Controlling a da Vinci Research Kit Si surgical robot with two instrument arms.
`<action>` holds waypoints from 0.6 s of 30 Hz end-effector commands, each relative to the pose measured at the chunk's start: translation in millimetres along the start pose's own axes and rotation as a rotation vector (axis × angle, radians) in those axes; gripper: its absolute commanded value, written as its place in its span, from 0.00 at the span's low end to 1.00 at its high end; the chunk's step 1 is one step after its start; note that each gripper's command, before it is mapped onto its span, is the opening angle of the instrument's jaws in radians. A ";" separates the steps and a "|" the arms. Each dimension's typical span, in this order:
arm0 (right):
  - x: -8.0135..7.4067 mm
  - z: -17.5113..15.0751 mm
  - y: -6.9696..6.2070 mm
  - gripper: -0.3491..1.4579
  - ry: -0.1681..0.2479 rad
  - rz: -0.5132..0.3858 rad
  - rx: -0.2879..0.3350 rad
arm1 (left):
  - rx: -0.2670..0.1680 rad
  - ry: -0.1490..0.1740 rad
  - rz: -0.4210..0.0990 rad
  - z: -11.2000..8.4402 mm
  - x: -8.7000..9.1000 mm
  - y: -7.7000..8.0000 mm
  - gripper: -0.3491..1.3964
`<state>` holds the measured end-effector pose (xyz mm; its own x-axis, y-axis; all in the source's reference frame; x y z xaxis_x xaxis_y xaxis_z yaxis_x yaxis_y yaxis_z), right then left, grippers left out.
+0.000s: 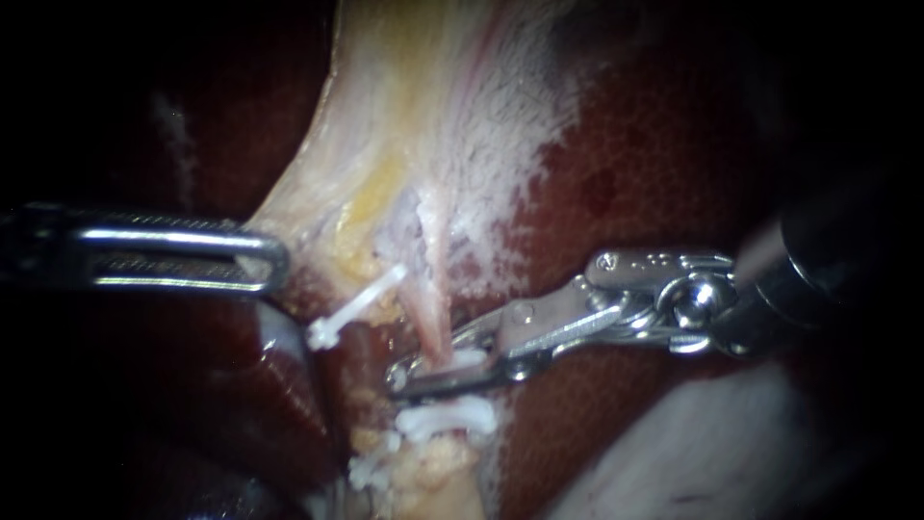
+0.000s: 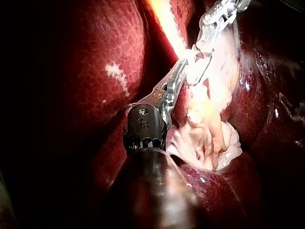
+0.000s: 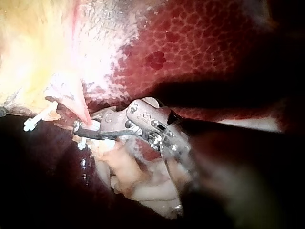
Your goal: Going back third clip right tube
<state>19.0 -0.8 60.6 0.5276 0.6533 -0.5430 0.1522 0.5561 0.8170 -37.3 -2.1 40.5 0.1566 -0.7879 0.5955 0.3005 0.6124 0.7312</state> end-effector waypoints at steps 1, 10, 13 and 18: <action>0.0 0.0 0.0 0.00 -0.003 0.000 -0.001 | 0.001 0.000 0.001 0.0 0.0 0.0 0.00; 0.0 0.2 -0.2 0.00 -0.003 -0.001 0.000 | 0.001 0.000 0.001 0.0 0.0 0.0 0.00; 0.1 0.3 -0.1 0.11 0.010 -0.001 -0.001 | 0.001 0.000 0.001 0.0 0.0 0.0 0.00; 0.3 0.4 0.1 0.36 0.057 -0.048 -0.014 | 0.001 0.000 0.001 0.0 0.0 0.0 0.00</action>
<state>19.6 -0.8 60.5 0.4647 0.6508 -0.6004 0.1698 0.6000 0.7818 -37.2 -2.1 40.6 0.1567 -0.7876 0.5960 0.3000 0.6129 0.7310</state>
